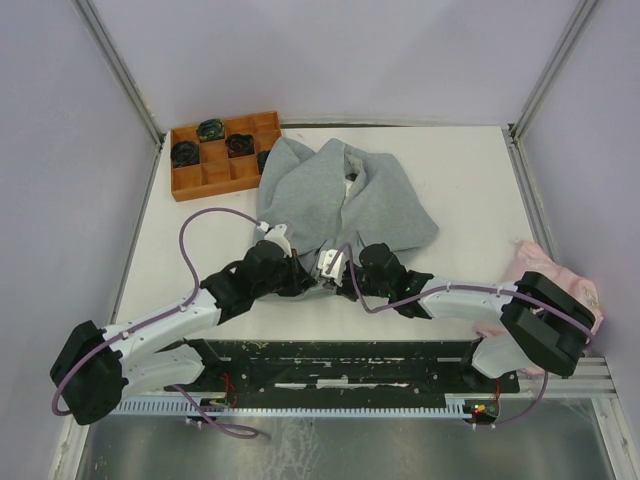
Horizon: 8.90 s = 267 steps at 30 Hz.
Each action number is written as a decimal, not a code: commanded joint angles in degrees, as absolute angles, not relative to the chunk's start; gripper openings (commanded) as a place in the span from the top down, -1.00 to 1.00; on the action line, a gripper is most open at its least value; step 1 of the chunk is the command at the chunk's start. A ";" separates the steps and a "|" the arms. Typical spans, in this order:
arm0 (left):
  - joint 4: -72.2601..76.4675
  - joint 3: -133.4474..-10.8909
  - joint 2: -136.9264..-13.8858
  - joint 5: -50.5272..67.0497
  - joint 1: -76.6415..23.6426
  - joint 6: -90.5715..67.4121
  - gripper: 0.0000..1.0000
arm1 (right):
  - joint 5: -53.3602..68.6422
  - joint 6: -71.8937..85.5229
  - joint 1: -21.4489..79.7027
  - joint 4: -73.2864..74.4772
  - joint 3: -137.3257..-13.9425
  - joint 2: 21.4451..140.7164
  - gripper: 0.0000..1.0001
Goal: Zip up the jacket
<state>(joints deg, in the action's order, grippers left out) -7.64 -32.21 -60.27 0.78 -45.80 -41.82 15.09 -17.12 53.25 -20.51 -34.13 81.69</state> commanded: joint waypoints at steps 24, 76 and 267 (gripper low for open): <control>-8.55 -19.95 -42.83 -8.83 -46.01 -71.45 -0.22 | 8.09 -11.74 59.74 -33.81 -37.49 86.60 1.00; -10.81 -24.68 -43.09 -0.85 -43.21 -41.13 0.95 | 28.49 -8.81 48.79 -14.84 -43.18 78.25 0.36; -17.22 -26.73 -40.97 5.25 -43.20 -42.67 0.95 | 4.57 -28.14 49.93 -33.16 -39.21 87.37 1.00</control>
